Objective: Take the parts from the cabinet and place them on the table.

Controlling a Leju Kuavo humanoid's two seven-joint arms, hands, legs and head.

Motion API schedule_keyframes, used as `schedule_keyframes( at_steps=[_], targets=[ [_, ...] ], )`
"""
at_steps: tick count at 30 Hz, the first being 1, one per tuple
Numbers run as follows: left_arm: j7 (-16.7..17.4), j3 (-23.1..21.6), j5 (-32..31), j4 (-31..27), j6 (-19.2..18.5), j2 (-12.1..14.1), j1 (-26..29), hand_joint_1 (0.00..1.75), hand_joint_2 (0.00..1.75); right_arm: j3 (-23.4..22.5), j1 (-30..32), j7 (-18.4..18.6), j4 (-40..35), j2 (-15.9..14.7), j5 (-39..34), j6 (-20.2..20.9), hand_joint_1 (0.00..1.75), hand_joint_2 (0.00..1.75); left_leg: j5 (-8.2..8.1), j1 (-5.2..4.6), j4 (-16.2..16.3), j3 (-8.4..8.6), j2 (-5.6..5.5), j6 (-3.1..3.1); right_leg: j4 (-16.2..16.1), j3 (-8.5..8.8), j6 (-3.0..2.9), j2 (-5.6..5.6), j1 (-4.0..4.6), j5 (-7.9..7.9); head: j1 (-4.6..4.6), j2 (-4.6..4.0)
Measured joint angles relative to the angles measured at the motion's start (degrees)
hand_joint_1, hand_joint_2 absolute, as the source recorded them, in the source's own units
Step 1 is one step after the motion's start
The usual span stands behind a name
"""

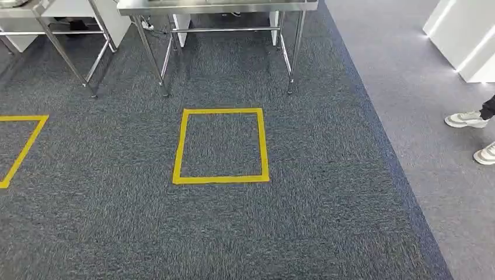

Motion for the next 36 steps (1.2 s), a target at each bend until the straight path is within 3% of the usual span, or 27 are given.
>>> schedule_keyframes(
  at_steps=[2,4,6,7,8,9,11,12,13,16,17,18,19,21,22,23,24,25,27,28,30,31,33,34,36],
  targets=[
    [0.00,0.00,0.02,0.00,0.07,0.00,0.16,0.00,1.75,-0.02,0.11,0.00,0.00,-0.09,0.04,-0.04,0.00,0.00,0.52,0.33,-0.18,-0.44,-0.08,-0.87,-0.47,-0.45,-1.31,-0.19,-0.14,0.94,0.00,0.00],
    [0.00,0.00,0.00,0.00,0.11,0.00,0.15,0.00,1.75,-0.02,-0.05,0.00,0.00,-0.11,0.04,-0.07,0.00,0.00,-4.29,0.45,4.21,-2.30,0.04,-0.87,-0.57,-1.35,-2.42,-0.46,-0.03,1.79,-0.02,0.00],
    [-0.02,0.00,0.00,0.00,0.17,0.00,0.11,0.00,1.75,-0.02,-0.02,0.00,0.00,-0.11,0.04,-0.07,0.00,0.00,-9.68,0.31,12.89,-5.25,0.03,-0.97,-0.51,-2.22,-2.71,-0.71,0.44,2.33,-0.02,0.00],
    [0.00,0.00,0.00,0.00,0.20,0.00,0.17,0.00,1.75,-0.04,0.05,0.00,0.00,-0.11,0.04,-0.07,0.00,0.00,-11.33,0.30,16.65,-6.22,0.03,-0.93,-0.37,-2.78,-2.84,-0.82,0.75,2.66,0.00,0.00],
    [0.00,0.00,-0.02,0.00,0.22,0.00,0.24,0.00,1.75,-0.07,0.11,0.00,0.00,-0.11,0.04,-0.09,0.00,0.00,-11.35,0.27,17.38,-5.88,0.03,-0.77,-0.20,-3.27,-2.90,-0.89,0.99,2.89,-0.02,0.00],
    [0.00,0.00,-0.04,0.00,0.22,0.00,0.28,0.00,1.75,-0.07,0.15,0.00,0.00,-0.11,0.04,-0.22,0.00,0.00,-10.22,0.15,15.37,-4.11,0.04,-0.47,-0.03,-3.73,-2.90,-0.90,1.20,3.08,-0.02,0.00],
    [0.00,0.00,-0.07,0.00,0.26,0.02,0.21,0.00,1.75,-0.07,0.11,0.00,0.00,-0.11,0.06,-0.28,0.00,0.00,-6.47,-0.25,5.38,2.70,0.05,0.56,0.14,-4.16,-2.88,-0.89,1.58,3.47,-0.02,0.00],
    [0.00,0.00,-0.07,0.00,0.37,0.15,0.05,0.00,1.75,-0.07,0.05,0.00,0.00,-0.07,0.07,-0.28,0.00,0.00,-6.04,-0.74,0.48,5.86,0.08,1.43,0.18,-4.16,-2.75,-0.93,1.59,3.67,-0.02,0.00],
    [0.00,0.00,-0.07,-0.02,0.37,0.29,-0.16,0.00,1.75,-0.07,0.09,0.00,0.00,0.02,0.07,-0.31,0.00,0.00,-6.29,-0.95,-0.35,5.94,0.46,1.66,0.23,-4.20,-2.40,-1.00,1.99,3.86,0.00,0.00],
    [0.11,0.00,-0.02,0.00,0.50,0.33,-0.04,0.00,1.75,-0.07,-0.07,0.00,0.00,-0.02,0.11,-0.52,0.00,0.00,-5.41,-1.43,-0.55,5.70,0.41,2.32,-0.16,-4.16,-1.32,-1.11,1.39,4.61,-0.02,0.00],
    [0.22,0.00,-0.02,0.00,0.50,0.33,-0.02,0.00,1.75,-0.07,-0.06,0.00,0.00,-0.02,0.11,-0.59,0.00,0.00,-4.56,-1.03,-1.48,5.74,0.42,2.71,-0.29,-4.15,-0.82,-1.10,1.66,4.91,0.00,0.00],
    [0.26,0.00,-0.02,0.00,0.50,0.31,-0.08,0.00,1.75,-0.11,-0.02,0.00,0.00,-0.09,0.11,-0.63,0.00,0.00,-3.74,-0.75,-2.03,5.83,0.79,2.87,0.61,-4.54,-0.53,-0.88,1.39,3.78,0.00,-0.02],
    [0.26,0.00,-0.02,0.00,0.52,0.31,-0.14,0.00,1.75,-0.11,0.01,0.02,0.00,-0.11,0.13,-0.63,0.00,0.00,-3.32,-0.70,-2.23,5.40,0.73,3.43,2.78,-5.52,-0.25,-0.77,1.36,1.35,0.02,0.00],
    [0.28,0.02,-0.02,0.00,0.52,0.28,-0.03,0.00,1.75,-0.15,0.05,0.02,0.00,-0.11,0.13,-0.63,0.00,0.00,-2.61,-0.74,-2.13,4.44,0.78,3.51,11.39,-8.97,0.29,-0.67,0.95,-4.17,0.00,0.00],
    [0.31,0.02,-0.02,0.00,0.52,0.26,0.02,0.00,1.75,-0.17,0.11,0.02,0.00,-0.13,0.13,-0.63,0.00,0.00,-2.30,-0.75,-2.05,3.86,0.80,3.46,15.04,-10.24,0.56,-0.67,0.80,-5.73,0.00,0.00],
    [0.35,0.02,-0.02,0.00,0.52,0.26,0.05,0.00,1.75,-0.17,0.16,0.02,0.00,-0.11,0.13,-0.63,0.00,0.00,-2.07,-0.73,-1.90,3.42,0.79,3.33,16.37,-10.42,0.71,-0.69,0.66,-5.87,0.00,0.00],
    [0.37,0.02,-0.02,0.00,0.52,0.24,0.11,0.00,1.75,-0.17,0.20,0.02,0.00,-0.13,0.13,-0.63,0.00,0.00,-1.89,-0.69,-1.69,3.00,0.78,3.16,14.98,-9.15,0.87,-0.69,0.41,-4.70,0.00,0.00],
    [0.37,0.02,-0.02,0.00,0.52,0.22,0.13,0.00,1.75,-0.20,0.22,0.02,0.00,-0.15,0.13,-0.63,0.00,0.00,-1.79,-0.65,-1.42,2.63,0.76,3.00,11.18,-6.61,0.94,-0.72,0.24,-2.70,0.00,0.00],
    [0.37,0.02,-0.02,0.00,0.52,0.17,0.08,0.00,1.75,-0.20,0.10,0.02,0.00,-0.28,0.13,-0.63,0.00,0.00,-1.72,-0.63,-0.73,2.15,0.75,2.71,0.79,-0.16,0.73,-0.72,0.01,0.77,0.00,0.00],
    [0.37,0.02,0.00,0.00,0.52,0.17,0.06,0.00,1.75,-0.20,-0.04,0.02,0.00,-0.33,0.13,-0.63,0.00,0.00,-1.81,-1.01,-0.34,1.83,0.76,2.25,-0.79,0.43,0.26,-0.63,0.37,-0.08,-0.02,0.00],
    [0.39,0.02,0.00,0.00,0.55,0.17,-0.02,0.00,1.75,-0.20,0.01,0.02,0.00,-0.33,0.13,-0.63,0.00,0.00,-1.52,-0.94,-0.33,1.82,0.76,1.60,-0.75,0.04,-0.51,-0.50,0.55,0.51,-0.02,0.00],
    [0.39,0.02,0.00,0.00,0.57,0.15,-0.02,0.00,0.00,-0.20,0.05,0.02,0.00,-0.33,0.13,-0.63,0.00,0.00,-1.26,-0.89,-0.51,1.86,0.76,1.19,-0.67,0.00,-0.85,-0.50,0.72,0.62,0.00,0.00],
    [0.39,0.02,0.02,0.00,0.57,0.20,0.08,0.00,0.00,-0.20,0.07,0.18,0.00,-0.39,0.13,-0.63,0.00,0.00,-1.71,-0.50,0.19,1.43,0.64,0.56,-1.37,-0.04,-2.06,-0.76,0.27,1.50,0.00,0.00],
    [0.42,0.02,0.02,0.00,0.57,0.18,0.08,0.00,0.00,-0.20,0.01,0.18,0.00,-0.42,0.13,-0.63,0.00,0.00,-3.87,-0.49,2.23,0.48,0.62,0.29,-1.42,-0.39,-2.47,-0.76,0.30,1.75,-0.02,0.00],
    [0.35,0.02,0.02,0.00,0.59,0.20,0.05,0.00,0.00,-0.22,-0.02,0.17,0.00,-0.44,0.13,-0.63,0.00,0.00,-9.20,-0.44,10.70,-3.00,0.61,-0.16,-1.39,-1.14,-2.87,-0.84,0.46,2.13,0.00,0.00]
  ],
)
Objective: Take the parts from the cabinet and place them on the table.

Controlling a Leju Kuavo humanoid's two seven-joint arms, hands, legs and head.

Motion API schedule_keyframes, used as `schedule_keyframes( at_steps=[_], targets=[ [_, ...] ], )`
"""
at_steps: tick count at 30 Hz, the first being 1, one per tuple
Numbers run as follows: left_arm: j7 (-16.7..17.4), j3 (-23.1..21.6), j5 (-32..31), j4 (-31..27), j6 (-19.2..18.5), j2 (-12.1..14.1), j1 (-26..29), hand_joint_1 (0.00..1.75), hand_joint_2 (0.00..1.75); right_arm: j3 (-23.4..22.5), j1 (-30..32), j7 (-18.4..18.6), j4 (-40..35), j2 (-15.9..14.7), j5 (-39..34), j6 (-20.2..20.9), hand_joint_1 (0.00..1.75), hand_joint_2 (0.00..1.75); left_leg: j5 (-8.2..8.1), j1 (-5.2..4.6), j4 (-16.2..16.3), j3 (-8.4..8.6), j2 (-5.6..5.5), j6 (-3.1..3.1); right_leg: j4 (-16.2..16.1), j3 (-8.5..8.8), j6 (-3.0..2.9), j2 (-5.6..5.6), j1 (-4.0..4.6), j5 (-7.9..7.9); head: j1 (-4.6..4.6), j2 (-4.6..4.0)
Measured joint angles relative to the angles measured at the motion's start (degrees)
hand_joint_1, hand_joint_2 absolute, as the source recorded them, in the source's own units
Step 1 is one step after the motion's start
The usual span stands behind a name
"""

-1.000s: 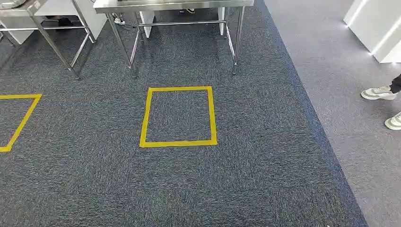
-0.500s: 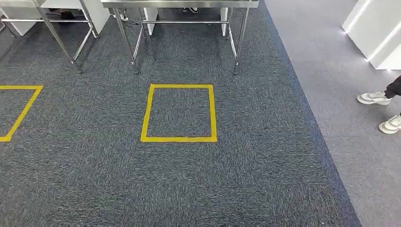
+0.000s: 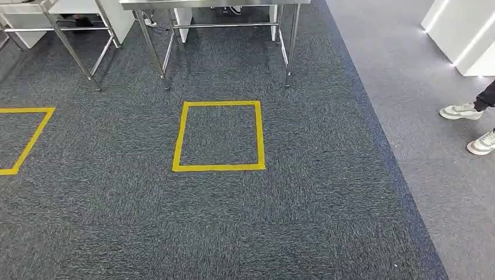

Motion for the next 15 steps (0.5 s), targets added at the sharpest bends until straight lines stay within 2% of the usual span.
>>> schedule_keyframes(
  at_steps=[1,2,3,4,6,7,8,9,10,11,12,15],
  targets=[
    [-0.07,0.00,0.00,0.00,0.11,-0.02,0.06,0.00,0.00,0.00,0.04,0.02,0.00,0.00,0.00,0.00,0.00,0.00,-1.86,0.00,4.18,-1.61,-0.01,-0.16,0.05,-0.37,-0.02,-0.02,0.10,0.20,-0.02,0.00],
    [-0.15,0.00,-0.02,0.00,0.17,-0.02,0.12,0.00,0.00,0.00,0.12,0.04,0.00,0.00,0.00,0.00,0.00,0.00,-2.51,0.00,6.70,-2.36,-0.01,-0.23,0.17,-0.72,0.04,-0.03,0.18,0.40,-0.02,0.00],
    [-0.15,0.00,-0.02,0.00,0.26,-0.02,0.16,0.00,0.00,0.00,0.21,0.09,0.02,-0.02,0.00,0.00,0.00,0.00,-1.69,0.00,6.09,-1.61,0.00,-0.19,0.26,-0.97,0.14,-0.03,0.20,0.53,-0.02,0.00],
    [-0.15,0.00,-0.02,0.00,0.33,0.00,0.17,0.00,0.00,0.00,0.31,0.13,0.02,0.00,0.00,0.00,0.00,0.00,0.23,0.00,2.77,0.56,0.00,-0.05,0.38,-1.09,0.24,-0.04,0.20,0.60,-0.02,0.00],
    [-0.15,0.00,-0.02,0.00,0.33,0.09,0.10,0.00,0.00,0.00,0.29,0.13,0.02,0.00,0.00,0.00,0.00,0.00,4.53,-0.01,-7.69,6.89,0.00,0.43,0.73,-1.14,0.42,-0.01,0.20,0.70,-0.02,0.00],
    [-0.20,0.00,-0.04,0.00,0.33,0.11,-0.06,0.00,0.00,0.00,0.28,0.13,0.02,0.00,0.00,0.00,0.00,0.00,4.03,-0.13,-11.01,8.43,-0.04,0.79,0.88,-1.24,0.65,-0.02,0.34,0.73,-0.02,0.00],
    [-0.24,0.00,-0.04,0.00,0.33,0.11,-0.16,0.00,0.00,0.00,0.22,0.13,0.02,0.00,0.00,0.00,0.00,0.00,4.17,-0.43,-11.50,8.41,-0.05,1.16,1.12,-1.43,1.05,0.02,0.56,0.74,0.00,0.00],
    [-0.33,0.00,-0.04,0.00,0.33,0.09,-0.15,0.00,0.00,0.00,0.19,0.13,0.02,0.00,0.00,0.00,0.00,0.00,4.38,-0.30,-11.83,8.34,-0.05,1.17,1.26,-1.56,1.17,0.00,0.73,0.54,-0.02,0.00],
    [-0.35,0.00,-0.04,0.00,0.33,0.07,-0.08,0.00,0.00,0.00,0.19,0.13,0.02,-0.09,0.00,0.00,0.00,0.00,4.44,-0.25,-11.76,8.34,-0.03,1.02,1.13,-1.58,-0.03,0.08,0.76,0.31,0.00,0.00],
    [-0.35,0.00,-0.04,0.00,0.33,0.04,0.02,0.00,0.00,0.00,0.21,0.13,0.02,-0.11,0.00,0.02,0.00,0.00,4.50,-0.38,-11.76,8.36,-0.03,1.12,1.12,-1.58,0.06,0.00,0.77,0.77,0.00,0.00],
    [-0.35,0.00,-0.09,0.00,0.33,0.04,0.02,0.00,0.00,0.00,0.22,0.15,0.02,-0.13,0.00,0.02,0.00,0.00,4.57,-0.49,-11.74,8.27,-0.03,1.25,1.03,-1.54,0.50,0.03,0.66,0.99,-0.02,0.00],
    [-0.44,0.00,-0.13,0.00,0.33,0.04,-0.09,0.00,0.00,0.00,0.22,0.17,0.02,-0.13,0.00,0.04,0.00,0.00,4.76,-0.68,-11.71,8.06,-0.03,1.59,0.71,-1.58,1.07,0.10,0.47,1.35,0.00,0.00]
  ],
)
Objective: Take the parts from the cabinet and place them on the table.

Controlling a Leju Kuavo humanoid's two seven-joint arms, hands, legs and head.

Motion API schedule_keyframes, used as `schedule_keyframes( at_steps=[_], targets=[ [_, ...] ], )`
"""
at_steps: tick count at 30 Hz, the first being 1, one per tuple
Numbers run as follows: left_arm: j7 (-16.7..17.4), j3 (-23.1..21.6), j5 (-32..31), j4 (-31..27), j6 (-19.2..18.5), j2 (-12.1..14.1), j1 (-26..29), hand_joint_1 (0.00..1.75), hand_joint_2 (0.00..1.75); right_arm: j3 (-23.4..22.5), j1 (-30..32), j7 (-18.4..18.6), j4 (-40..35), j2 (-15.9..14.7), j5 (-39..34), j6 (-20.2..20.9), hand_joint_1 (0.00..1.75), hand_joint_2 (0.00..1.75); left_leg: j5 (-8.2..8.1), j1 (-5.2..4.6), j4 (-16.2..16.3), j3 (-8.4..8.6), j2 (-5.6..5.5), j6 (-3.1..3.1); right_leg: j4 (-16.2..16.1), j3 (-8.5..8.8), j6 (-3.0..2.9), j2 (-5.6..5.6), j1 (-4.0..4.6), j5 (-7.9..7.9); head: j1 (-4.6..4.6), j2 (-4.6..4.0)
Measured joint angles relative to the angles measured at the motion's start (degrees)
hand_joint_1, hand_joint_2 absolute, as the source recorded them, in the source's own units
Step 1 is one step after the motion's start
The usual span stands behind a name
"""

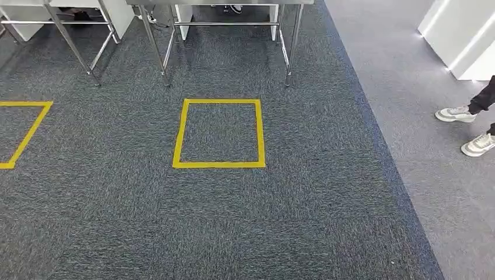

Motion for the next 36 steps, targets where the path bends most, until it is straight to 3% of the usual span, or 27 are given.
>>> schedule_keyframes(
  at_steps=[6,18,32,36],
  targets=[
    [-0.07,0.00,0.00,0.00,-0.11,-0.02,-0.03,0.00,0.00,0.00,-0.01,0.02,0.00,0.00,0.00,0.04,0.00,0.00,-0.01,-0.16,0.10,-0.11,0.01,0.32,-0.17,-0.02,0.59,0.01,-0.16,0.17,0.00,0.00],
    [-0.87,0.00,-0.07,0.00,-0.74,-0.02,-0.14,0.00,0.00,0.00,-0.04,-1.90,0.00,-0.02,0.81,1.03,0.00,0.00,-0.02,-0.12,0.12,-0.17,0.01,0.31,-0.16,-0.12,0.66,0.00,-0.08,0.15,0.00,0.00],
    [-1.44,-0.07,-0.39,0.00,-0.76,-0.02,-0.15,0.00,0.00,1.01,-0.04,-2.95,0.00,-0.04,2.60,-0.52,0.00,0.00,0.01,-0.08,0.12,-0.20,0.01,0.27,-0.03,-0.21,0.65,0.00,0.03,0.15,0.00,0.00],
    [-1.62,-0.04,0.11,0.00,-0.68,-0.02,-0.08,0.00,0.00,1.03,-0.01,-3.65,-0.02,-0.04,2.86,-3.01,0.00,0.00,0.01,-0.08,0.12,-0.21,0.01,0.27,-0.03,-0.21,0.65,0.00,0.04,0.15,0.00,0.00]
  ],
)
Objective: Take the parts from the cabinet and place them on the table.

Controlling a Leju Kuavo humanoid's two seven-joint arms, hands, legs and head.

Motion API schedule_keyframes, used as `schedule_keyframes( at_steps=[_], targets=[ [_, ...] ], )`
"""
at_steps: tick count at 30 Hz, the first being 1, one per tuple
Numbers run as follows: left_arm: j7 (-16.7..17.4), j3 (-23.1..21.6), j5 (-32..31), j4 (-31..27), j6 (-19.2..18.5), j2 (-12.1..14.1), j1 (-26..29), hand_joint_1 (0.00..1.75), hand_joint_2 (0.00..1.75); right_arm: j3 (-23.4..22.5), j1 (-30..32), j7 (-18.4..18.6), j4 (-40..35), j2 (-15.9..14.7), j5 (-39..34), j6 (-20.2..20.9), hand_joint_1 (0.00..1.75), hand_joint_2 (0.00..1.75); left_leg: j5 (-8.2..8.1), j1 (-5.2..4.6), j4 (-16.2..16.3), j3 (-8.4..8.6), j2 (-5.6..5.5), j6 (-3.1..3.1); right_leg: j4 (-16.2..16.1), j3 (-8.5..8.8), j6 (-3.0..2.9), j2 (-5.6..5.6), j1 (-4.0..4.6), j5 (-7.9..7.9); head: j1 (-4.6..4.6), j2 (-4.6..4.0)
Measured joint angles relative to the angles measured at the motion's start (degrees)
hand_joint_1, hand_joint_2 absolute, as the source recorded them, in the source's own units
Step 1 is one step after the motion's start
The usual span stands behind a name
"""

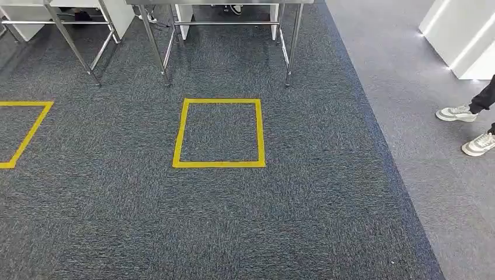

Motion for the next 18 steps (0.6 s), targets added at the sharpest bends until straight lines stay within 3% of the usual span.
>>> schedule_keyframes(
  at_steps=[8,15,18],
  targets=[
    [-0.66,0.00,0.46,0.00,0.17,0.00,0.25,0.00,0.00,1.68,0.08,-2.49,0.00,0.02,1.77,-3.00,0.00,0.00,0.00,0.00,0.00,-0.01,0.00,0.00,0.00,-0.01,0.00,0.00,-0.01,0.00,0.00,0.00],
    [-0.83,0.00,0.44,0.00,0.13,0.02,0.27,0.00,0.00,3.26,0.07,-3.02,0.00,0.02,2.73,-2.25,0.00,0.00,-0.03,-0.14,0.37,-0.30,-0.01,0.08,-0.08,-0.12,0.30,-0.03,-0.34,0.18,0.00,0.00],
    [-0.83,0.00,0.44,0.00,0.13,0.04,0.27,0.00,0.00,3.80,0.08,-3.02,0.00,0.02,2.89,-2.19,0.00,0.00,-0.03,-0.23,0.63,-0.51,-0.01,0.49,-0.10,-0.17,0.62,-0.05,-0.44,0.34,0.00,0.00]
  ],
)
